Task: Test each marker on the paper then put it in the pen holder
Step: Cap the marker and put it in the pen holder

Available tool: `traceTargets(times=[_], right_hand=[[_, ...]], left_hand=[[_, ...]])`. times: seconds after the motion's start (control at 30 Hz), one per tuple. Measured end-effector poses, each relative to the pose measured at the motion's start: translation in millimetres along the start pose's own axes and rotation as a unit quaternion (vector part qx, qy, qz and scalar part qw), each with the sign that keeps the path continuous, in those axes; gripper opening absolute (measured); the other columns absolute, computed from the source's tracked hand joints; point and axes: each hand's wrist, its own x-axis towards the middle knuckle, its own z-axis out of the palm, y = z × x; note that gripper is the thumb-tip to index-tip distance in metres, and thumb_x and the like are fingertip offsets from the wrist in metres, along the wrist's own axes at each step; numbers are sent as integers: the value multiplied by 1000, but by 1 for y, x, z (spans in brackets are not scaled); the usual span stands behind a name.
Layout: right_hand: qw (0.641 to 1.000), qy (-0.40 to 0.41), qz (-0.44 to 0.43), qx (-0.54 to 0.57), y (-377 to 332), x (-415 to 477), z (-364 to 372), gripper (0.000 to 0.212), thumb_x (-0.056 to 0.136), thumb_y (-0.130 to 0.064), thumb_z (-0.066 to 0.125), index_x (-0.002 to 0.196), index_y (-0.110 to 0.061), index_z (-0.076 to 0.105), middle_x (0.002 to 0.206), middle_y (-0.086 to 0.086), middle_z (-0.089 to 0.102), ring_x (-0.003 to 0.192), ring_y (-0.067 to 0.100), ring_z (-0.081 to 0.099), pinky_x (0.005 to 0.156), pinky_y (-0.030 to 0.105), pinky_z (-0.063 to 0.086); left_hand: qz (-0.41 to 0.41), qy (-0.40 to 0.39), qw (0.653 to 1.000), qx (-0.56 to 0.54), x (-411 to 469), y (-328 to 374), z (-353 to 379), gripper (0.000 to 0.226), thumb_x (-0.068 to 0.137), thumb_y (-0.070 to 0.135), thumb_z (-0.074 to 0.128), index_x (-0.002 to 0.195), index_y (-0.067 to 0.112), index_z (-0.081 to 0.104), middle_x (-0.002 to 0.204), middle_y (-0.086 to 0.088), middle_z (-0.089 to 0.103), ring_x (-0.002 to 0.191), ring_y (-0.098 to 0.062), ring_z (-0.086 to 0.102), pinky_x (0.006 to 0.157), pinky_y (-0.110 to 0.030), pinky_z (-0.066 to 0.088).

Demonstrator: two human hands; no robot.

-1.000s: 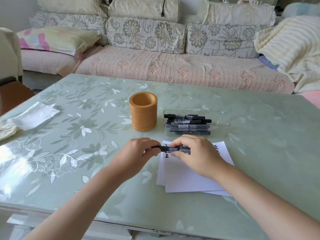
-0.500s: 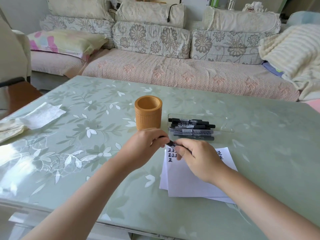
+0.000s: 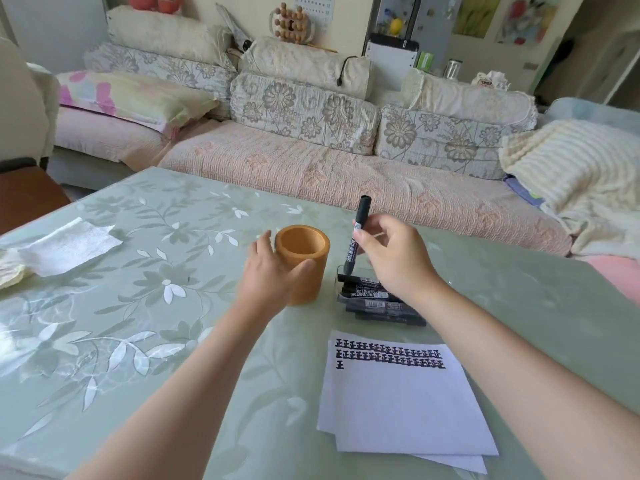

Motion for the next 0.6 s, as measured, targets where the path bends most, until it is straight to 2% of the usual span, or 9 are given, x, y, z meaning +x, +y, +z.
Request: traceTargets(times=[0.1, 0.23, 0.3, 0.37, 0.47, 0.5, 0.6], right_hand=[[1000, -6, -16, 1, -13, 33, 17, 7, 87, -29, 67, 86, -23, 69, 84, -5, 73, 83, 16, 70, 83, 42, 56], [994, -66, -27, -81, -24, 52, 42, 8, 89, -27, 68, 92, -21, 71, 88, -4, 72, 86, 17, 67, 84, 34, 53], [985, -107, -23, -133, -25, 53, 51, 13, 88, -31, 68, 97, -22, 72, 94, -5, 72, 91, 16, 65, 86, 32, 52], [973, -133, -22, -188, -21, 53, 54, 15, 87, -35, 67, 95, -24, 72, 96, -4, 71, 94, 18, 63, 87, 34, 51], [935, -185, -28, -301, -16, 50, 58, 20, 85, -43, 64, 78, -25, 68, 94, 0, 60, 101, 24, 53, 80, 35, 45], [927, -203, -26, -315, -14, 49, 59, 20, 86, -44, 63, 78, -26, 67, 96, 0, 57, 102, 24, 52, 80, 35, 43], [937, -233, -17, -260, -7, 45, 53, 23, 90, -41, 60, 109, -31, 69, 106, -2, 53, 100, 17, 52, 87, 33, 43]], left_hand=[[0, -11, 999, -33, 6, -7, 5, 93, 66, 44, 82, 141, 14, 36, 134, -5, 45, 128, -19, 43, 107, -32, 35], [12, -2, 999, -38, 10, -12, 1, 83, 63, 36, 86, 132, 17, 45, 125, 0, 51, 117, -17, 50, 98, -30, 40], [20, -24, 998, -45, 12, -14, -2, 80, 63, 38, 86, 131, 21, 47, 123, 3, 53, 115, -14, 51, 98, -31, 42], [30, -58, 996, -54, 12, -13, -3, 75, 64, 40, 84, 129, 28, 49, 120, 7, 56, 113, -13, 53, 96, -36, 45], [44, -92, 994, -50, 9, -11, -8, 62, 71, 35, 80, 124, 30, 49, 116, 13, 58, 111, -11, 53, 87, -29, 42], [44, -97, 993, -55, 7, -9, -9, 62, 73, 33, 79, 126, 29, 47, 114, 15, 56, 110, -9, 53, 84, -27, 40], [23, -92, 992, -85, 1, -4, -7, 71, 73, 31, 79, 132, 24, 39, 116, 13, 53, 111, -7, 50, 79, -19, 38]])
